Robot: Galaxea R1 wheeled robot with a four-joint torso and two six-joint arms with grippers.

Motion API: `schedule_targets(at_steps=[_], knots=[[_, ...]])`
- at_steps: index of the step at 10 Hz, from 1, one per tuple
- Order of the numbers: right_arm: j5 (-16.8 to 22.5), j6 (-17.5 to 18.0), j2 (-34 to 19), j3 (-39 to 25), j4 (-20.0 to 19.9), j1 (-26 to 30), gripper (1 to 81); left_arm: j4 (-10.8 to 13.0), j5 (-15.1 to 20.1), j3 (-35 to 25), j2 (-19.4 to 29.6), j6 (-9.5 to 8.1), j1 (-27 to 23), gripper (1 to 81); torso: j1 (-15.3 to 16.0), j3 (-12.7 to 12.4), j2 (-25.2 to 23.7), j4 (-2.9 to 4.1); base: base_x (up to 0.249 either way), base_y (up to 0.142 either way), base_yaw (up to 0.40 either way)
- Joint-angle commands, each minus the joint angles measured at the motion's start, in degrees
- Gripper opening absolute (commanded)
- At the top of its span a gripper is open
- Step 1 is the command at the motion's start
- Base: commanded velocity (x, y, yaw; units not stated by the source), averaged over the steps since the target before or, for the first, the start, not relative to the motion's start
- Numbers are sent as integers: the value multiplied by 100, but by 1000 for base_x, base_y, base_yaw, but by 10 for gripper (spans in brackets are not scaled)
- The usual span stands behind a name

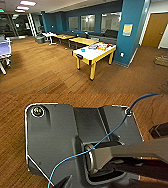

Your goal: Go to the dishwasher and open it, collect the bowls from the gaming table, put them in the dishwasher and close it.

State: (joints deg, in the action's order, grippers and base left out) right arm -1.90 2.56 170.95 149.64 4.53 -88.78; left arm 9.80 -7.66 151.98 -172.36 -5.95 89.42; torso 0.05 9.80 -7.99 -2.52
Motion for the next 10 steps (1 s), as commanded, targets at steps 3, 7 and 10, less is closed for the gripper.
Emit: schedule_targets(at_steps=[3,7,10], knots=[[287,-27,30,-24,12,277,811,31,265,-45,26,24,-227,811,0,0,0,0,0,0,-116],[287,-27,30,-15,12,286,811,39,265,-45,8,32,-227,811,0,0,0,0,0,0,0],[278,-27,38,29,12,259,811,-13,256,-28,17,32,-219,811,0,0,0,0,0,0,0]])
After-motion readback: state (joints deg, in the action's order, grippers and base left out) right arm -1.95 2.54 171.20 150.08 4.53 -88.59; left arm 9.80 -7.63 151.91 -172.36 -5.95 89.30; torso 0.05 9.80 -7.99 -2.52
